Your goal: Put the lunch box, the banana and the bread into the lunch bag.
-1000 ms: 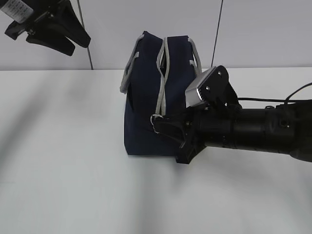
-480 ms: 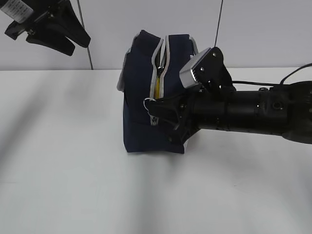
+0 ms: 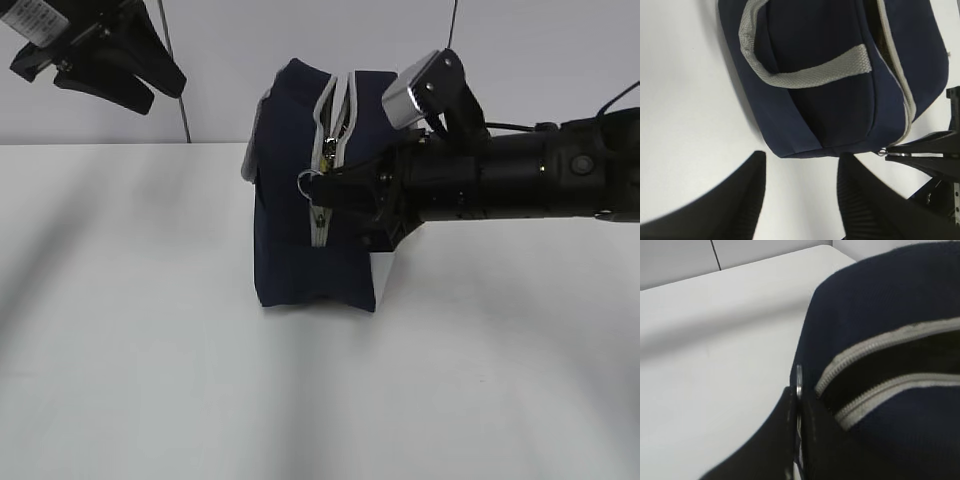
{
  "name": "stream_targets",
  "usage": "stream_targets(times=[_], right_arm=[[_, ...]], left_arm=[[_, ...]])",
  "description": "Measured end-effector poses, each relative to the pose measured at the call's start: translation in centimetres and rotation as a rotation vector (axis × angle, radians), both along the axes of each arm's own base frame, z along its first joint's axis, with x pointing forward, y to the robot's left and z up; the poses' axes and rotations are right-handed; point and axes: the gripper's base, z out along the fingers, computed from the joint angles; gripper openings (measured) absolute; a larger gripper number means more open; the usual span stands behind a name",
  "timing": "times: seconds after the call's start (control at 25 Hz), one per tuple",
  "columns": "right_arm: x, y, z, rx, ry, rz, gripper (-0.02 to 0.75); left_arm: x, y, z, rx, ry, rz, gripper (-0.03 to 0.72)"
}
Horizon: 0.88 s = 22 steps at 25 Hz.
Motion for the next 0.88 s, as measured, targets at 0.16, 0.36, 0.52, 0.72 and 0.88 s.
stream_targets(times=[0.16, 0.36, 0.52, 0.72, 0.88], right_arm=[[0.4, 0.3, 0.9, -0.004, -0.011, 0.027, -0.016], [0.8, 0.6, 2.0, 0.026, -0.018, 0.045, -0.016], [1.1, 0.8, 2.8, 0.027, -0.025, 0.059, -0.016], [1.4, 0.8, 3.4, 0.031, -0.035, 0.058, -0.016], [1.9, 1.0, 4.4, 0.05, -0.046, 0.047, -0.016]], left_arm=[[0.0, 0.0, 0.0, -0.002, 0.0, 0.0, 0.34], [0.0, 0.0, 0.0, -0.006, 0.001, 0.0, 0.34], [0.0, -0.1, 0.0, -0.007, 0.001, 0.0, 0.34], [0.0, -0.1, 0.0, -0.006, -0.003, -0.006, 0.34], [0.0, -0.1, 0.0, -0.003, -0.01, -0.016, 0.34]])
